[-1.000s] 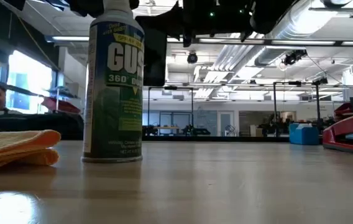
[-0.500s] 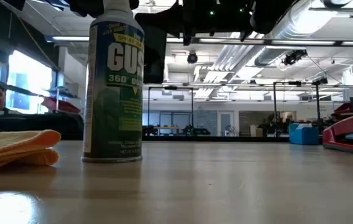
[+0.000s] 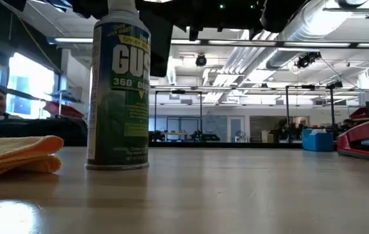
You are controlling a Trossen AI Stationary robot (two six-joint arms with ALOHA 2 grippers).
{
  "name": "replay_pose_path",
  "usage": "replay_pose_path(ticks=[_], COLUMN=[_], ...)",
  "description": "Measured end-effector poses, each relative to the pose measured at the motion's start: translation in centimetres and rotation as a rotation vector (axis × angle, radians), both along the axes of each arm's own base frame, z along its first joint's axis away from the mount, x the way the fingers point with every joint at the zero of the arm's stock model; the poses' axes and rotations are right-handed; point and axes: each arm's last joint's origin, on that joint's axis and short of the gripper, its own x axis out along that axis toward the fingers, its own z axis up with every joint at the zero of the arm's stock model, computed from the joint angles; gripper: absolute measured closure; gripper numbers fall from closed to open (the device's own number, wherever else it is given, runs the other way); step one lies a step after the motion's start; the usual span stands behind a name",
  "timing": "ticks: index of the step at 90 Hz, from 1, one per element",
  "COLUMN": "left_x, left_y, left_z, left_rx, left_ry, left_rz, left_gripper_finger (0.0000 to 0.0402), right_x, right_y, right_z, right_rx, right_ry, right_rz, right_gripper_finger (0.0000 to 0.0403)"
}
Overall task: Apply microfiber cloth
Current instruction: Spray the cellphone using the spray bottle
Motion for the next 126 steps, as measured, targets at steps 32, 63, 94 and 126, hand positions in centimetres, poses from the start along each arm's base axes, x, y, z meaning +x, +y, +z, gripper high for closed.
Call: replay_pose_path(ticks=[32, 63, 94, 126], left_x=[0.0, 0.0, 0.1, 0.0], left_y=[-0.1, -0.1, -0.1, -0.1], left_z=[-0.1, -0.2, -0.1, -0.1], left_rx=[0.0, 0.0, 0.004, 0.006], left_ry=[0.006, 0.008, -0.006, -0.009], left_rz=[-0.001, -0.002, -0.005, -0.002], left_gripper_finger=[0.0402, 0.0402, 0.0402, 0.0402], right_x=[0.1, 0.0, 1.0, 1.8], right_y=[0.4, 1.0, 1.8, 2.0], right_z=[0.0, 1.1, -4.1, -3.2], right_rx=[0.003, -0.013, 0.146, 0.112], right_ry=[0.004, -0.1, 0.259, 0.029], right_rz=[0.015, 0.084, 0.095, 0.158], right_gripper_finger=[0.0402, 0.0402, 0.0402, 0.0402])
